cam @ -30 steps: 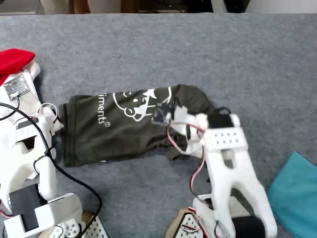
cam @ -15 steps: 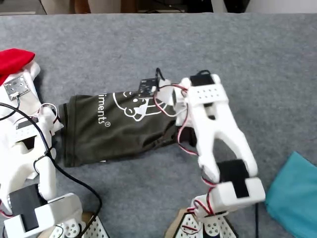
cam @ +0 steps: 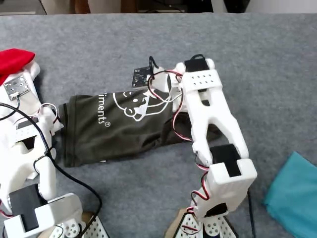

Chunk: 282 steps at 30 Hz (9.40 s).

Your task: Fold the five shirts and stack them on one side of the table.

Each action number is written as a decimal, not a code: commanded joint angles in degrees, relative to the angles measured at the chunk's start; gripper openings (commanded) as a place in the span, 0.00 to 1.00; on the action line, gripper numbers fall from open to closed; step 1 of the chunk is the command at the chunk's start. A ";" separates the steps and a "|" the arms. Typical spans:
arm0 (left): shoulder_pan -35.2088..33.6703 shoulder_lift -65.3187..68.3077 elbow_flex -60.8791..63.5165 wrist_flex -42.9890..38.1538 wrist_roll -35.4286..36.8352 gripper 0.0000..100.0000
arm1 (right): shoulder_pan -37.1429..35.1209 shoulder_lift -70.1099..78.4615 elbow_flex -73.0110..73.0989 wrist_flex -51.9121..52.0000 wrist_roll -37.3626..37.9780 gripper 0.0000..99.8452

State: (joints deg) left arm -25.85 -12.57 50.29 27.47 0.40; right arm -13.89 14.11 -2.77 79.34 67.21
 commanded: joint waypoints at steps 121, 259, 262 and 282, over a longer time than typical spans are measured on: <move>0.09 -0.40 -2.55 0.44 0.09 0.02 | -9.36 8.75 0.75 -2.64 -26.73 0.01; 1.76 63.96 -108.84 65.32 -12.48 0.02 | 9.10 18.42 -5.58 -20.31 -34.02 0.01; 1.67 63.96 -109.01 66.29 -12.13 0.02 | 9.10 18.42 -5.58 -20.31 -34.02 0.01; 1.58 48.22 -90.37 73.23 -17.93 0.19 | 9.10 18.42 -5.49 -20.31 -34.02 0.01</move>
State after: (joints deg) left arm -25.23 42.64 -45.63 100.09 -16.48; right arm -4.13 32.57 -6.37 58.42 32.75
